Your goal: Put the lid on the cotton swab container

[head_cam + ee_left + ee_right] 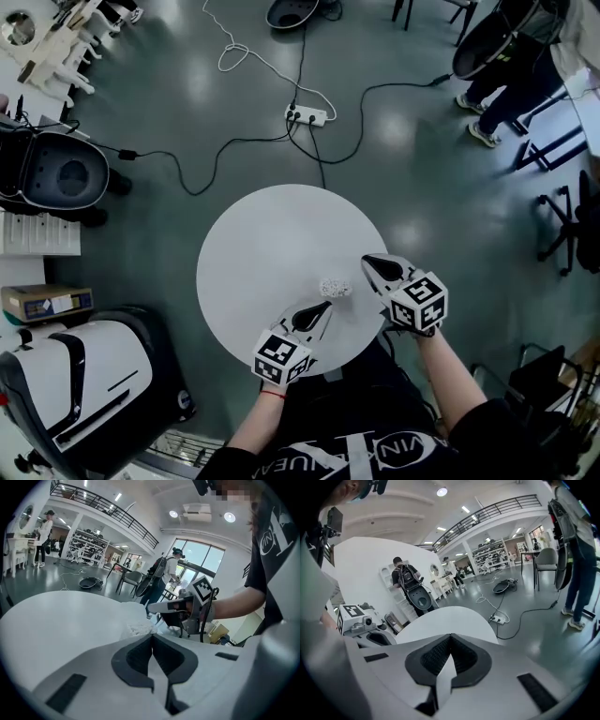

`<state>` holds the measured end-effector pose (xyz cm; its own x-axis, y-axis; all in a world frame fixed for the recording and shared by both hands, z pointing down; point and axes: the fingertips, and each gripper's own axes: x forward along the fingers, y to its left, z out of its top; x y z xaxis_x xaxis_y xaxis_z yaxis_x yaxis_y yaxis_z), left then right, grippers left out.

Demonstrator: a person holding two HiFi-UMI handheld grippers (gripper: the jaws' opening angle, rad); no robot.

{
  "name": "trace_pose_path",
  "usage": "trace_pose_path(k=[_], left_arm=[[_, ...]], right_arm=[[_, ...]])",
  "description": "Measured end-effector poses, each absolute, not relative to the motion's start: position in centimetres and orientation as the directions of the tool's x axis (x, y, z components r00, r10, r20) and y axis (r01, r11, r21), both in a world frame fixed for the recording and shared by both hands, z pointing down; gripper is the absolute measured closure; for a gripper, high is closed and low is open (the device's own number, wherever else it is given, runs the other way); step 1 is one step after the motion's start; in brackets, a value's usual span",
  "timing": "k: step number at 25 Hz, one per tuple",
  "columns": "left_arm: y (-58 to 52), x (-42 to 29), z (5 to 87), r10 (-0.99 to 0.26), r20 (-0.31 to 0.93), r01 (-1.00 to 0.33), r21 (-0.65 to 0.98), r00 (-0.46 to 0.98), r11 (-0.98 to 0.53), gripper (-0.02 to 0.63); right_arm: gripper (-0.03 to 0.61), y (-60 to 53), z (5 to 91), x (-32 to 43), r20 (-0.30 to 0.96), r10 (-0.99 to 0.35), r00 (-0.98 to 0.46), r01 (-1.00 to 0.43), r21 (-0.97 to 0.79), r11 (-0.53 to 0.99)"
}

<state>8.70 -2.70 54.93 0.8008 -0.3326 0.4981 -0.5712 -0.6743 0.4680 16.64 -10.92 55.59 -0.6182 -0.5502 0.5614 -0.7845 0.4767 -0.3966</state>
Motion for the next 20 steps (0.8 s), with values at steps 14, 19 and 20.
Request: trace_pose_path(k=[14, 19, 20], left_arm=[[-3.0, 8.6, 56.9, -0.398, 0.536, -0.651, 0.449, 0.745, -0.613, 0.604], [-3.0, 8.0, 57.5, -0.416, 0.544, -0.671, 0.445, 0.729, -0.594, 0.604], [-2.9, 7.9, 57.5, -0.418, 0.545, -0.673, 0.443, 0.727, -0.593, 0.604]], right_arm=[[0.577, -13.5, 59.1, 13.5, 0.534, -0.263, -0.803, -0.553, -0.505, 0.663], [0.577, -13.4, 57.7, 12.4, 0.453, -0.212, -0.866, -0.454, -0.537, 0.711], [0.577, -13.4, 57.5, 12.2, 0.441, -0.203, -0.874, -0.438, -0.537, 0.721]])
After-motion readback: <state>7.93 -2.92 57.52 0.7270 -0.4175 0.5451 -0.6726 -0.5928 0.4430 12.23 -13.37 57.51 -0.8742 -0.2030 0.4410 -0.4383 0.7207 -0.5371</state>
